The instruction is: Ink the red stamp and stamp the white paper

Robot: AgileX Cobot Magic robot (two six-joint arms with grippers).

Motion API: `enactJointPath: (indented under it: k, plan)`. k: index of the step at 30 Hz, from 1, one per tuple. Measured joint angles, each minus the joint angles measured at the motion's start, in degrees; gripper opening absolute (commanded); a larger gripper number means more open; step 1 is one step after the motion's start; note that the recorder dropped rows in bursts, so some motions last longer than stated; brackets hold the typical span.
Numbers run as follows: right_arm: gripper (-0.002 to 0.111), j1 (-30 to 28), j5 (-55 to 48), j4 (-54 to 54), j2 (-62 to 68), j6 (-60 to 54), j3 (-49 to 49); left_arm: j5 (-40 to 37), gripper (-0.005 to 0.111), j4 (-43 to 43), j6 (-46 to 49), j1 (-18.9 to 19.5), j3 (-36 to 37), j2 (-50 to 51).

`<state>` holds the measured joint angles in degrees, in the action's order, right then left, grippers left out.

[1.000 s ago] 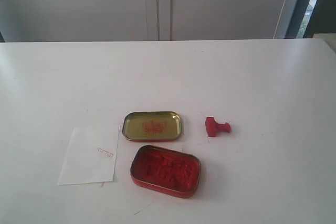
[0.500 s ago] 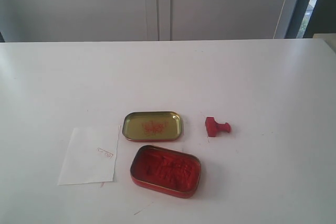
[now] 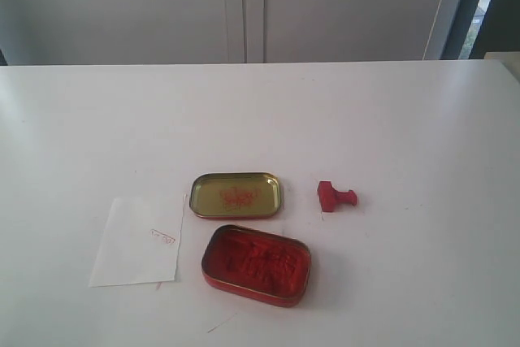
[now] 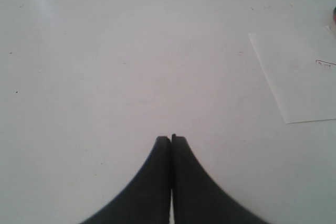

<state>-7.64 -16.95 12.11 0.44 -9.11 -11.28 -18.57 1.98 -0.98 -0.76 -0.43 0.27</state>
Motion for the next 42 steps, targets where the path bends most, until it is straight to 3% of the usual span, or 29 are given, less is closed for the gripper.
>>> enactJointPath:
  k: [42]
  plan:
    - [0.000, 0.0, -3.9, 0.0, 0.0, 0.1, 2.9, 0.0, 0.000, 0.0, 0.0, 0.0, 0.0, 0.0]
